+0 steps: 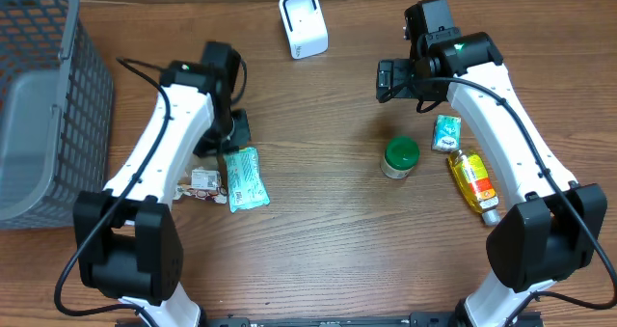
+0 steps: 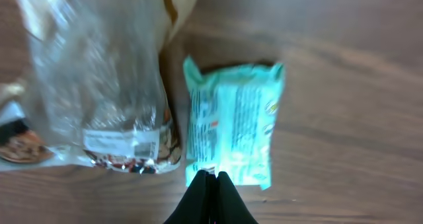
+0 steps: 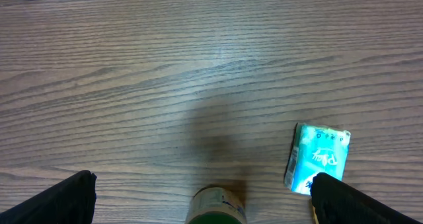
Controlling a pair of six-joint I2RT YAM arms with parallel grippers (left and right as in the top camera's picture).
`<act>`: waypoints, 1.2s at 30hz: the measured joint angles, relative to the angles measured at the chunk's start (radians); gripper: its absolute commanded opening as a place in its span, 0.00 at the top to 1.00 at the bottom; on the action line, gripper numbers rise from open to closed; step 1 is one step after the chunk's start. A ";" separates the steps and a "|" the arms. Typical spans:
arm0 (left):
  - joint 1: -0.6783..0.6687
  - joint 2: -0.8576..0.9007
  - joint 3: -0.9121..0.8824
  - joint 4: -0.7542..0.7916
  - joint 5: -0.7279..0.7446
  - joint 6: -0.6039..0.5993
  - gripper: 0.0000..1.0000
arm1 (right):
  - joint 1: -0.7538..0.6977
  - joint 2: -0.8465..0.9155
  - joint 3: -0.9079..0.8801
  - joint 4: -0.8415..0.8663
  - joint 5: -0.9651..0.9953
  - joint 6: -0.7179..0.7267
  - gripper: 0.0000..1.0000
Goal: Scan the item barcode
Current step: 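Move the left gripper down onto the teal wipes pack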
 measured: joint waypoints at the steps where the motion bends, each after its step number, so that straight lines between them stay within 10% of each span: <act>1: -0.002 0.000 -0.021 0.001 0.003 0.000 0.96 | 0.000 0.000 0.000 0.000 0.000 0.000 0.00; 26: -0.212 0.000 -0.311 0.470 0.128 -0.006 0.91 | 0.000 0.000 0.000 0.000 0.000 0.000 0.00; 36: -0.267 0.002 -0.233 0.352 0.145 -0.012 0.96 | 0.000 0.000 0.000 0.000 0.000 0.000 0.00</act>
